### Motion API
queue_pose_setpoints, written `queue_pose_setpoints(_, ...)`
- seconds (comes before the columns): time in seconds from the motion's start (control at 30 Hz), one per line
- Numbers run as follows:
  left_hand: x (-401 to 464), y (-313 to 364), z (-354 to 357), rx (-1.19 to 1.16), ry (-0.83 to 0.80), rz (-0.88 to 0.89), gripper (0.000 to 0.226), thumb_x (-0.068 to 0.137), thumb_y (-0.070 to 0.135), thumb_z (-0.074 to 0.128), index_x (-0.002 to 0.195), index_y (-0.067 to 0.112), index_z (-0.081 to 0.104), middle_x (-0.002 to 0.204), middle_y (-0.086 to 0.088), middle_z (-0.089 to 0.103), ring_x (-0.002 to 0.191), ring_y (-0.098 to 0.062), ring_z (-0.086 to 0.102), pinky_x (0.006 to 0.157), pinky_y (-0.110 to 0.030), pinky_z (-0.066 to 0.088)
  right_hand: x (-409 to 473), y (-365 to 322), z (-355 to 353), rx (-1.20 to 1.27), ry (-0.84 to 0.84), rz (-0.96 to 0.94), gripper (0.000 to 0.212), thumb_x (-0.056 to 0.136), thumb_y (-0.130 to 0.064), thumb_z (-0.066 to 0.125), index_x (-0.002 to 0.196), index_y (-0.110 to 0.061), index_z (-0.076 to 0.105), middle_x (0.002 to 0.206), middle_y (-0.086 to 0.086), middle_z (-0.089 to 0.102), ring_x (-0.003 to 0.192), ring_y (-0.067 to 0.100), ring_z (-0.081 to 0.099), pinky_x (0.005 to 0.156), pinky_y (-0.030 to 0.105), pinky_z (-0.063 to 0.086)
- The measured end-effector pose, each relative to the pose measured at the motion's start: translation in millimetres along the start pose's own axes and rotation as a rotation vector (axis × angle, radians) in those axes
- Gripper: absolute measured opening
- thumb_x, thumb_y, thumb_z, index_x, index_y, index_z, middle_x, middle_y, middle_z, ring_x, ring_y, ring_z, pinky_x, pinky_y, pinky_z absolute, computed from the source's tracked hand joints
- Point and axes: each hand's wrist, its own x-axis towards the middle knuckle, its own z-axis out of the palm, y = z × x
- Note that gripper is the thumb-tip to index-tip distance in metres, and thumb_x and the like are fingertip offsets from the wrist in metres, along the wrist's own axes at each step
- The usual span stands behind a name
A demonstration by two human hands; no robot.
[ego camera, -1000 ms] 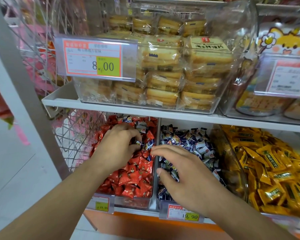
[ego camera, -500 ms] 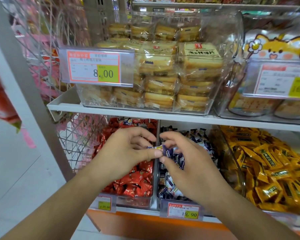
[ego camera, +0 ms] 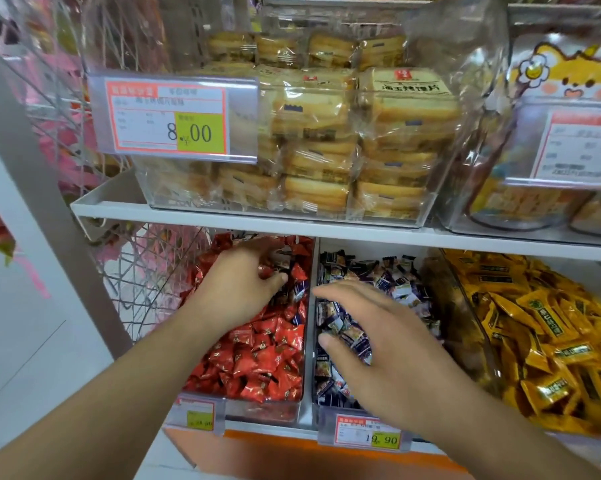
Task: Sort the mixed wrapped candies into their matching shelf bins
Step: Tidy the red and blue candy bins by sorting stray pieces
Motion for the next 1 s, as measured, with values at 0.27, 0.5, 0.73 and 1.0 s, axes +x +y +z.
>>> queue_pose_setpoints(0.27,11,-21,12,0.350,-0.004,0.058,0.069,0.085,0.047,0.075,0.147,0.036,0.049,0.144,0.005,0.058,0.134,-0.023,0.051,0.109,-0.045,0.042,8,-3,14,0.000,-0.039,-0.071,0.047,0.106,-0.049,0.047,0.151,-0.050,0.033,0.147,-0.041,0.024,0.123,-0.031,0.011,0.097,-0.009,0.004)
queue_pose_setpoints(0.5,17,-15,15,0.451,0.024,0.085,0.058,0.087,0.053,0.072,0.142,0.047,0.054,0.138,0.011,0.058,0.133,-0.022,0.049,0.110,-0.048,0.033,6,-5,17,-0.025,-0.020,-0.064,0.046,0.106,-0.048,0.047,0.151,-0.046,0.034,0.147,-0.039,0.026,0.134,-0.020,0.017,0.100,-0.007,0.005)
queue_pose_setpoints(0.73,14,-18,16,0.417,0.119,0.200,0.031,0.085,0.033,0.078,0.115,0.038,0.075,0.118,0.009,0.074,0.115,-0.024,0.062,0.103,-0.043,0.044,7,-6,18,-0.027,-0.020,-0.049,0.046,0.106,-0.048,0.048,0.149,-0.049,0.035,0.146,-0.041,0.026,0.138,-0.018,0.016,0.100,-0.006,0.006)
queue_pose_setpoints(1.0,-3,-6,-6,0.086,0.217,0.149,0.035,0.090,0.031,0.077,0.125,0.030,0.072,0.108,0.005,0.077,0.097,-0.017,0.071,0.080,-0.021,0.049,6,-7,15,0.010,-0.014,-0.023,0.046,0.105,-0.047,0.050,0.149,-0.047,0.037,0.147,-0.039,0.030,0.129,-0.022,0.019,0.097,-0.008,0.009)
